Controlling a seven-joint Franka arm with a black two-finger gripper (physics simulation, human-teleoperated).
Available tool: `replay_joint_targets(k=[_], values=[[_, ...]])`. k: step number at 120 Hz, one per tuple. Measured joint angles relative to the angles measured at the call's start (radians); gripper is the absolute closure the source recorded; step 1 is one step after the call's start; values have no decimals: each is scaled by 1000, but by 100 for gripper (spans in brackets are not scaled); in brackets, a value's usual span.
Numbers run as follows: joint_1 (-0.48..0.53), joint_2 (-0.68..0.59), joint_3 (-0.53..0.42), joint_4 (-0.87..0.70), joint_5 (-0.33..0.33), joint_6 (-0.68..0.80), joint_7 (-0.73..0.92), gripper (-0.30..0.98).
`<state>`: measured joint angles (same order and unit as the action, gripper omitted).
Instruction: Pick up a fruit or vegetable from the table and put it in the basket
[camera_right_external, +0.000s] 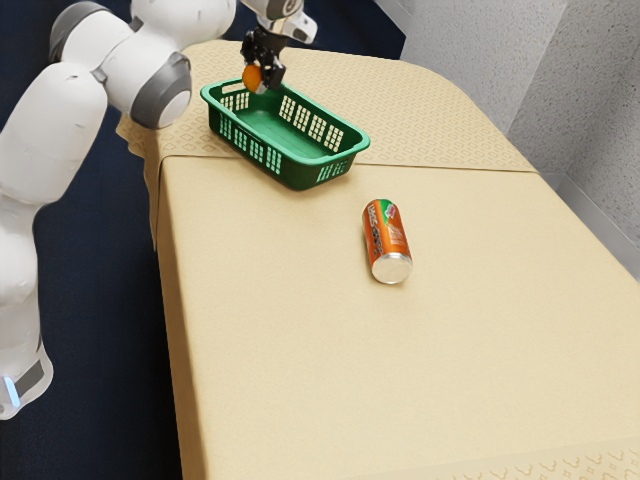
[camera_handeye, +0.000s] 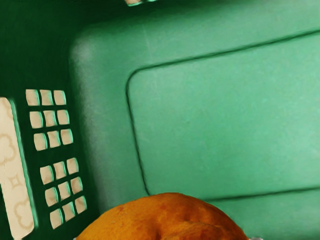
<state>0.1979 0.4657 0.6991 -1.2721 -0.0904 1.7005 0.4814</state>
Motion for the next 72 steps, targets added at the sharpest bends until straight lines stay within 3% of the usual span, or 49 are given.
replay_joint_targets(k=[13,22,38,66,72], values=[[170,4,-199,42,68,35,46,36],[220,4,-272,54,126,55,77,36],[235,4,-296,51,167,103,139,36],[241,8,-299,51,171,154,220,36],[241,11,-299,52,168,158,237,25]])
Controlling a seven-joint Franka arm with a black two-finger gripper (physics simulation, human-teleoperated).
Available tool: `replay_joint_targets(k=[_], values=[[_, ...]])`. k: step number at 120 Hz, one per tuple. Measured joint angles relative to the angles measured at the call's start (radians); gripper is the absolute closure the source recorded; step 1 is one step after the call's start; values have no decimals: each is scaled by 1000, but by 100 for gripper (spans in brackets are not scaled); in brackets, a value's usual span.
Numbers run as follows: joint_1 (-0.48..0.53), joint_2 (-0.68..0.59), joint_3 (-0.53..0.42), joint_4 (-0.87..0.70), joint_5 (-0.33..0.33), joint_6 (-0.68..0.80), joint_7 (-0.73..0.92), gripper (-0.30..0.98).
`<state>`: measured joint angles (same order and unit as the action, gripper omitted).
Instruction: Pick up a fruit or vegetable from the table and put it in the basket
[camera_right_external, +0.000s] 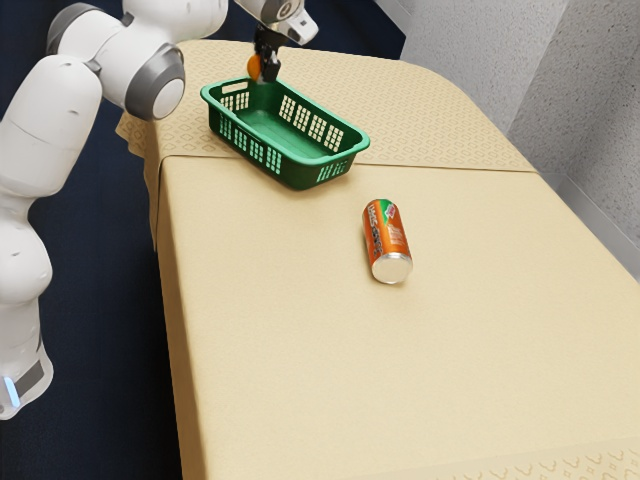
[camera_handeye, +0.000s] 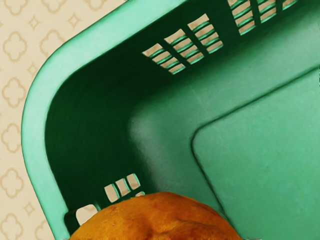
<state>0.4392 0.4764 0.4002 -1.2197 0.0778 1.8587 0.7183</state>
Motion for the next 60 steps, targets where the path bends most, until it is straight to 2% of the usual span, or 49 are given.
replay_joint_targets(k=[10,22,52,60], values=[[1,4,0,1,-4,5,27,14],[0,5,1,2,-4,8,55,7],[-6,2,3,-1,-1,12,107,1],[-45,-60,8,-33,17,-10,114,1]])
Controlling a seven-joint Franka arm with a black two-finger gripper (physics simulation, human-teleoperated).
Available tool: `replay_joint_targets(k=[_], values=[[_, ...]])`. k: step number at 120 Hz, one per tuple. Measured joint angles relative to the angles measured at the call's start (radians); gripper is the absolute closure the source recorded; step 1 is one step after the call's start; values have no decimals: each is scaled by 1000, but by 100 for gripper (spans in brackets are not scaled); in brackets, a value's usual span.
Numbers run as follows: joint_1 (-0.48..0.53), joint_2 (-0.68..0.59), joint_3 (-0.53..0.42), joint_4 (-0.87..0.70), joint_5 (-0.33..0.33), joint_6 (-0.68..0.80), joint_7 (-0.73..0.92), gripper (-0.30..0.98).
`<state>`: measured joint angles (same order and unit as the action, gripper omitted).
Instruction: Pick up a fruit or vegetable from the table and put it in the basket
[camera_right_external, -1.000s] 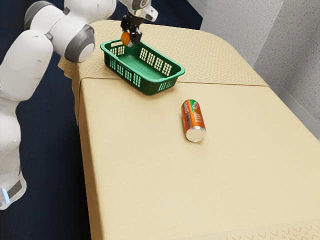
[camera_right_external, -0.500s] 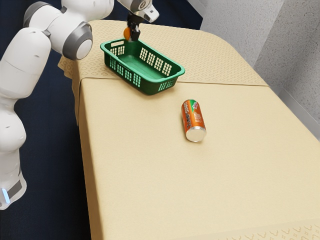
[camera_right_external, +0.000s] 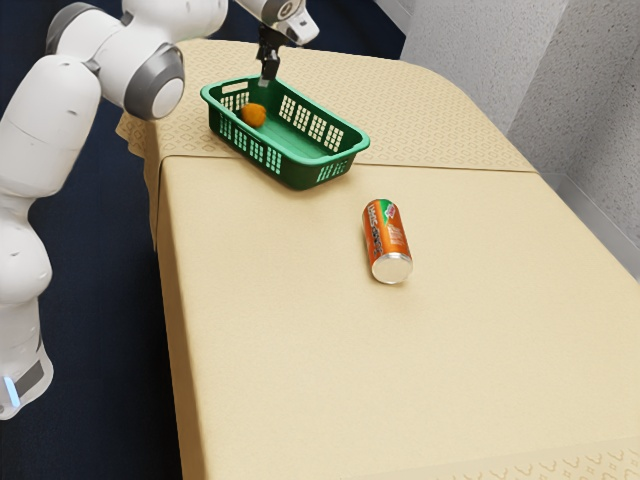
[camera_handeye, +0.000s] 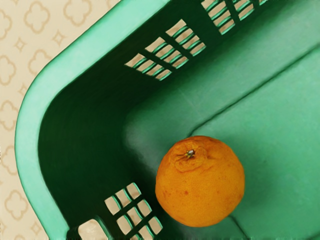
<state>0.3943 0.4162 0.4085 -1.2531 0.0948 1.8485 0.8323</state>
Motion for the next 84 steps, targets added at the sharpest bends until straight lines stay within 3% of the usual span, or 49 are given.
replay_joint_targets(k=[7,21,33,42,54,84], values=[[-106,-130,3,-66,35,-54,-9,0],[-520,-409,6,-291,77,-155,-121,0],[-875,-461,-4,-342,89,-235,-238,0],[-1041,-459,-5,-354,93,-287,-322,0],[-1099,-440,-2,-335,92,-339,-423,0],[-1036,-393,-7,-291,76,-396,-614,0]])
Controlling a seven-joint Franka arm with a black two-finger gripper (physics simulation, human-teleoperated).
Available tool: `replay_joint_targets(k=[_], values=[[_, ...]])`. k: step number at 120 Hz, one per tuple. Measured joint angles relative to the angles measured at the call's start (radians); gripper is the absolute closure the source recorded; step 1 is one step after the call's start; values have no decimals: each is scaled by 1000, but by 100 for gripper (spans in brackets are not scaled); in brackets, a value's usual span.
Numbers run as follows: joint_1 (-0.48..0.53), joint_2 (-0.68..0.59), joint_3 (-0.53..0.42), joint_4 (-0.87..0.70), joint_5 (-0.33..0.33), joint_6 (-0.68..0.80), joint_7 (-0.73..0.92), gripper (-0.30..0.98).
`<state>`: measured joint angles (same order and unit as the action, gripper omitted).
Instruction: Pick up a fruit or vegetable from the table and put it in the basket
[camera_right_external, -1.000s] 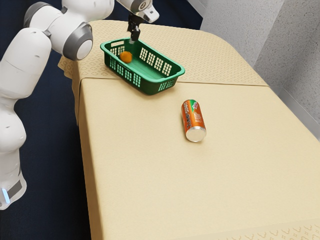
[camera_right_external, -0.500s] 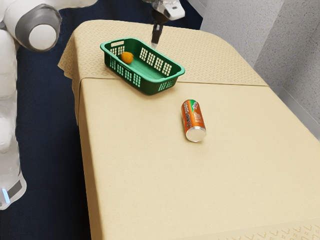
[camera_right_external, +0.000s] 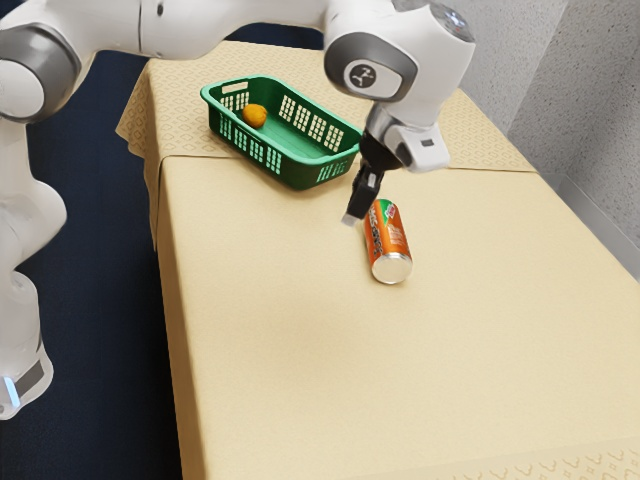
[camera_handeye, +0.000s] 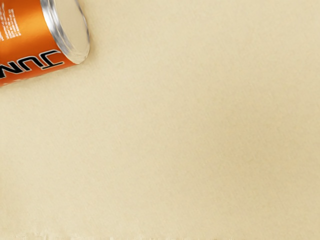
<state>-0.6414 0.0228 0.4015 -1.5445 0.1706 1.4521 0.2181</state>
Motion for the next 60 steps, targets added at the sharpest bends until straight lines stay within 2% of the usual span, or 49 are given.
replay_joint_targets(k=[40,60], values=[[165,2,0,7,3,-19,-157,0],[205,-2,1,34,4,-22,-207,0]])
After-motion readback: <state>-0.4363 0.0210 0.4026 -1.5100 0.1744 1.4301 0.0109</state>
